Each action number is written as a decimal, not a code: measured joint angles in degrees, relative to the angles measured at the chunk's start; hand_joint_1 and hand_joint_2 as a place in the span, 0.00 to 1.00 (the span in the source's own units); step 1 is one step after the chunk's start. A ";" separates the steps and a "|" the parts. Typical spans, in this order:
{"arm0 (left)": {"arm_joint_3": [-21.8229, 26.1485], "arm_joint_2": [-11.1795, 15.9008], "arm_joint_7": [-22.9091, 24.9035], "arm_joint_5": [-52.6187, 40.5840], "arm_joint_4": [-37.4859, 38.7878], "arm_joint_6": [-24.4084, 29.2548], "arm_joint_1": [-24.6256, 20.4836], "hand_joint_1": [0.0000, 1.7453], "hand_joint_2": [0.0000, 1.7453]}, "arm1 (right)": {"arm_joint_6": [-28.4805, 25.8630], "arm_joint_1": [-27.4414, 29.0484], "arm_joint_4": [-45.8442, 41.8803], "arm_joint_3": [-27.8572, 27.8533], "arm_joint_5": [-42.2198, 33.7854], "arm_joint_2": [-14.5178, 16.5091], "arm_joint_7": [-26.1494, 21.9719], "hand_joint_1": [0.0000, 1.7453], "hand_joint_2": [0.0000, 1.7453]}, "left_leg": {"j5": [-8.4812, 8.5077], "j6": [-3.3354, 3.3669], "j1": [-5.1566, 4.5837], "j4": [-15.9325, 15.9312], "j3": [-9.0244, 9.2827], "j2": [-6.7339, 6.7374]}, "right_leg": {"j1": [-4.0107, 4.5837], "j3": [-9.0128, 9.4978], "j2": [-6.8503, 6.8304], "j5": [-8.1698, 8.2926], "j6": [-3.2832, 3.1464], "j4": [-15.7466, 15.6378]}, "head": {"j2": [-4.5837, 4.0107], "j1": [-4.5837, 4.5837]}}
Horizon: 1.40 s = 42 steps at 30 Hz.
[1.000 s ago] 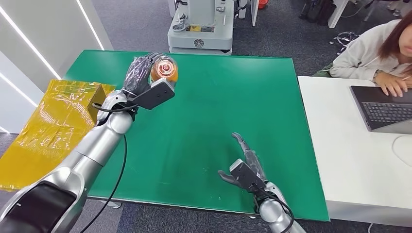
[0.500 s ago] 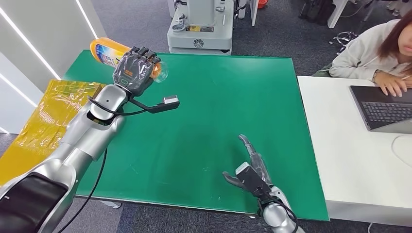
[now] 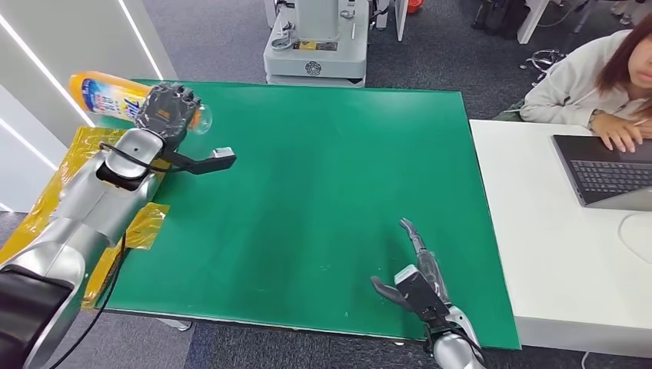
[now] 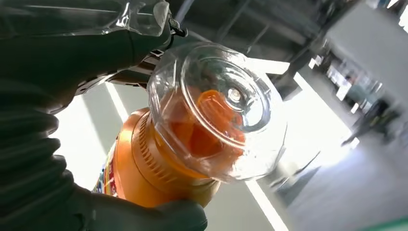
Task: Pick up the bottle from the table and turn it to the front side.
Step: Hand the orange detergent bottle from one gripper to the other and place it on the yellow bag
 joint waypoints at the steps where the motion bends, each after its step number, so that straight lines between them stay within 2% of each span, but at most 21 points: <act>1: -0.03 1.20 0.49 -0.48 -0.10 -2.16 -0.10 1.00 1.00 | 0.04 0.19 -0.15 -0.08 -0.09 -0.10 -0.08 0.00 1.00 | 0.00 0.00 0.00 0.00 0.00 0.05 | 0.00 -0.02 0.05 0.01 -0.01 0.01 | 0.00 0.00; 4: -0.14 5.12 0.93 -1.23 -0.89 -7.32 -0.14 1.00 1.00 | 0.08 0.55 -0.38 -0.20 -0.46 -0.31 -0.41 0.00 1.00 | 0.01 -0.01 0.01 0.00 0.00 0.09 | 0.00 -0.07 0.12 0.01 -0.03 0.05 | 0.00 -0.01; 10: -0.78 11.66 -0.28 0.93 -3.58 -13.67 0.69 1.00 1.00 | -0.04 0.74 -1.26 -0.33 -0.64 -0.45 -0.35 0.00 1.00 | 0.02 -0.03 0.02 -0.01 0.00 0.04 | 0.01 -0.07 0.07 0.00 -0.04 0.08 | 0.00 0.00; 14: -1.29 14.18 -4.66 8.95 -5.65 -18.78 2.19 1.00 1.00 | 0.08 0.76 -2.14 -0.69 -0.68 -0.68 -0.02 0.00 1.00 | 0.02 -0.03 0.00 -0.01 0.00 0.01 | 0.01 -0.05 0.03 0.00 -0.03 0.07 | 0.00 0.01; 18: -2.14 15.90 -9.93 20.83 -7.94 -25.02 3.93 1.00 1.00 | 0.44 0.69 -2.55 -1.07 -1.03 -1.08 0.06 0.00 1.00 | 0.02 -0.03 -0.01 0.01 -0.01 0.00 | 0.00 -0.04 0.03 0.01 -0.03 0.07 | 0.00 0.01; 22: -4.44 18.21 -12.55 30.26 -11.14 -31.83 4.99 1.00 1.00 | 0.93 -0.04 -2.37 -1.08 -1.34 -1.40 0.06 0.00 1.00 | 0.02 -0.03 0.00 0.02 -0.01 0.03 | 0.00 -0.04 0.05 0.01 -0.03 0.07 | 0.00 0.01; 28: -9.47 23.91 -11.22 39.69 -18.73 -40.41 6.28 1.00 1.00 | 1.41 -1.73 -1.39 -1.07 -2.45 -1.96 0.18 0.00 1.00 | 0.02 -0.04 0.02 0.01 -0.01 0.03 | 0.00 -0.06 0.05 0.01 -0.04 0.08 | 0.01 0.01; 33: -13.89 28.20 -9.91 44.80 -23.64 -42.09 6.64 1.00 1.00 | 2.01 -3.04 -0.17 -1.04 -2.91 -2.18 -0.21 0.00 1.00 | 0.02 -0.04 0.03 0.00 -0.01 0.00 | 0.01 -0.06 0.03 0.01 -0.04 0.07 | 0.00 0.01; 38: -17.62 28.41 -10.18 46.33 -23.66 -39.73 7.99 1.00 1.00 | 2.68 -4.83 1.35 -0.43 -3.23 -2.15 -1.08 0.00 1.00 | 0.04 -0.06 0.00 0.01 0.00 -0.01 | 0.00 -0.05 0.02 0.01 -0.04 0.06 | 0.00 0.02; 42: -19.80 24.48 -11.68 45.81 -18.59 -33.67 10.36 1.00 1.00 | 2.72 -6.41 2.50 0.91 -4.00 -2.15 -1.13 0.00 1.00 | 0.05 -0.06 -0.05 0.02 0.01 -0.06 | -0.02 -0.02 -0.04 0.02 -0.03 0.05 | 0.00 0.02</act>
